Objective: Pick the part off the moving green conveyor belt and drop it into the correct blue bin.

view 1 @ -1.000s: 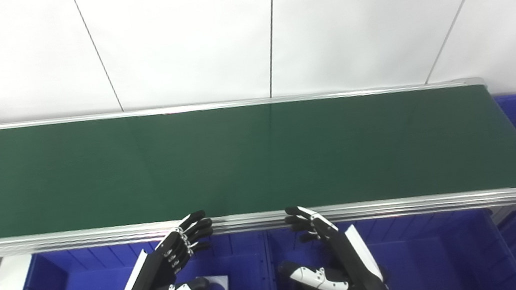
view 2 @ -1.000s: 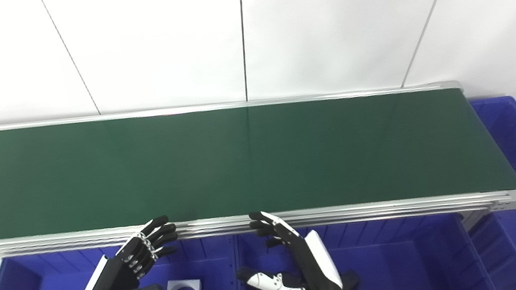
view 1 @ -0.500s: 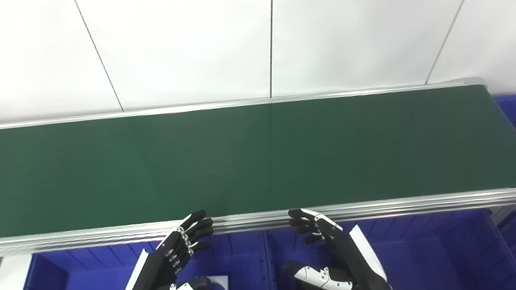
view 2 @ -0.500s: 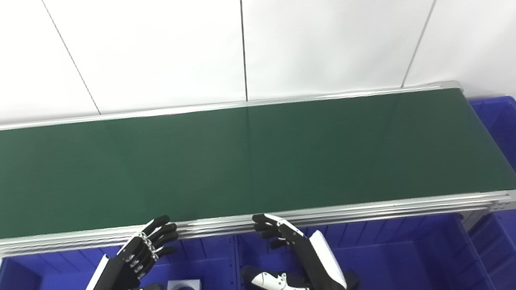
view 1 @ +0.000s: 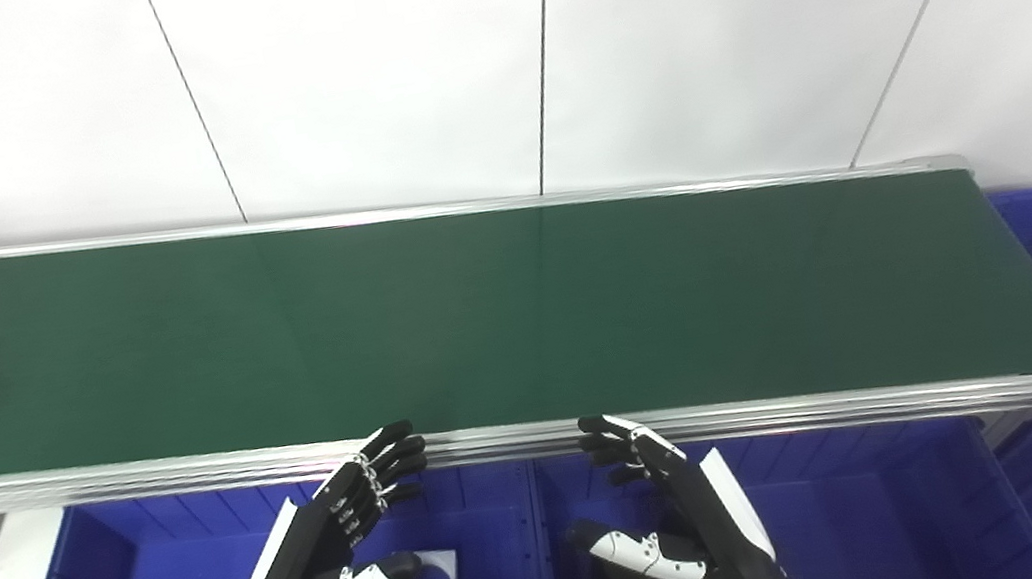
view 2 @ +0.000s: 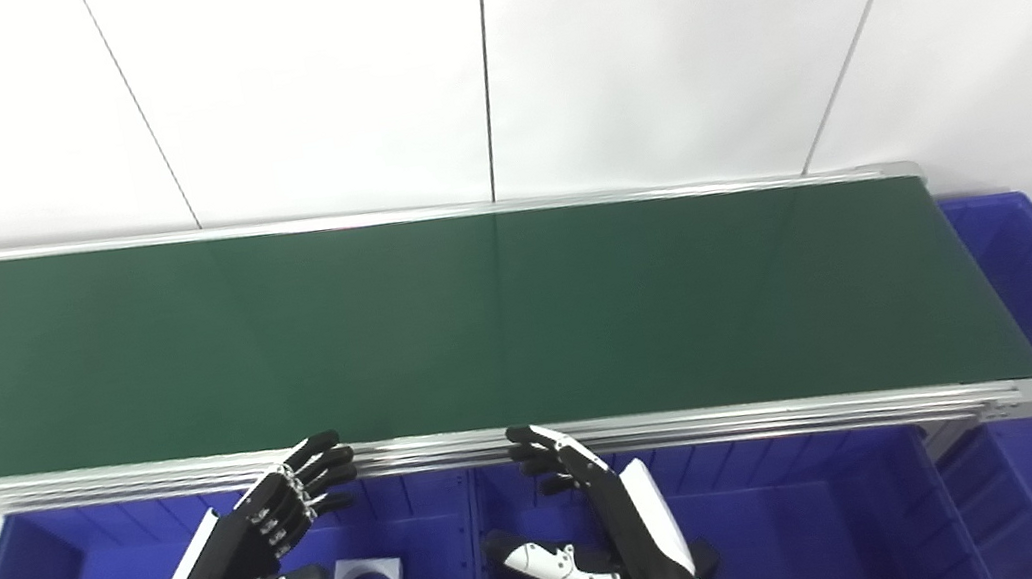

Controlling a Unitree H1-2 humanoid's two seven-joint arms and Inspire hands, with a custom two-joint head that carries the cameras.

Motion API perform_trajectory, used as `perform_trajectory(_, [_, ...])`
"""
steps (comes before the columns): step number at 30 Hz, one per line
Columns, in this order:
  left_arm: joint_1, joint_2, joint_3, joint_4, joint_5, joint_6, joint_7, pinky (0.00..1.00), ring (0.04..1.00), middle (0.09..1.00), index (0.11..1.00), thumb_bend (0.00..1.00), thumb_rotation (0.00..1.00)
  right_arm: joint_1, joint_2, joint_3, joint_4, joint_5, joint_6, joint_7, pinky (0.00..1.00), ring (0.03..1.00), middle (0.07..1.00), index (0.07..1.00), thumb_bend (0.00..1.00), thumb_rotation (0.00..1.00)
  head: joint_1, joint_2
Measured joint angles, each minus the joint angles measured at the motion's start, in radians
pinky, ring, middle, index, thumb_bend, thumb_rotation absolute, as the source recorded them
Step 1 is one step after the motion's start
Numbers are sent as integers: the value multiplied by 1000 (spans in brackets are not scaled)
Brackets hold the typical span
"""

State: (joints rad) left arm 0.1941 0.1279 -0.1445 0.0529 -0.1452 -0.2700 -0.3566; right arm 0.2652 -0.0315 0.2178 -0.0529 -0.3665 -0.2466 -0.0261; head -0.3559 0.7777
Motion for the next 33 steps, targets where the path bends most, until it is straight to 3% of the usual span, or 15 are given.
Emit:
perform_trajectory(9, [0, 0, 0, 0, -1, 0, -1, 783, 827, 840, 864, 937, 487, 0, 0, 0, 0, 0, 0, 0, 677, 752, 776, 808, 652, 525, 23, -5])
perform_trajectory(12, [0, -1, -1, 4, -1, -3, -1, 765, 817, 836, 864, 929, 479, 0, -3, 0, 0, 0, 0, 0, 671, 746, 777, 805, 653, 524, 78, -15])
perform_trajectory(17, [2, -14, -12, 29, 13, -28, 0, 753, 809, 825, 867, 938, 471, 4, -19, -3, 2, 11, -1, 1, 659, 738, 777, 804, 641, 535, 280, -58])
perform_trajectory(21, [9, -38, -23, 36, 19, -33, 4, 757, 807, 820, 851, 941, 449, 12, -42, -11, 2, 30, -3, 1, 666, 738, 776, 800, 615, 498, 333, -78])
perform_trajectory(23, [12, -47, -30, 36, 19, -33, 5, 749, 803, 821, 850, 941, 447, 17, -53, -15, 2, 39, -8, 1, 667, 737, 776, 798, 595, 465, 392, -110])
perform_trajectory(25, [13, -56, -37, 40, 24, -35, 9, 755, 804, 822, 853, 942, 445, 18, -60, -17, 4, 46, -26, 1, 665, 735, 774, 793, 582, 440, 393, -110])
perform_trajectory(27, [13, -66, -42, 51, 39, -38, 14, 770, 806, 821, 853, 944, 440, 18, -65, -17, 5, 51, -39, 1, 666, 734, 771, 789, 589, 448, 448, -147])
perform_trajectory(29, [13, -73, -47, 69, 45, -42, 19, 782, 810, 819, 851, 948, 433, 18, -68, -19, 10, 56, -45, 1, 665, 731, 767, 786, 594, 453, 459, -153])
perform_trajectory(31, [14, -78, -51, 81, 51, -44, 21, 796, 821, 821, 848, 954, 423, 18, -73, -20, 17, 62, -50, 1, 661, 728, 765, 786, 585, 426, 511, -193])
perform_trajectory(33, [14, -79, -54, 95, 53, -47, 23, 805, 825, 819, 844, 959, 417, 18, -75, -22, 26, 65, -57, 1, 660, 727, 765, 787, 569, 387, 528, -209])
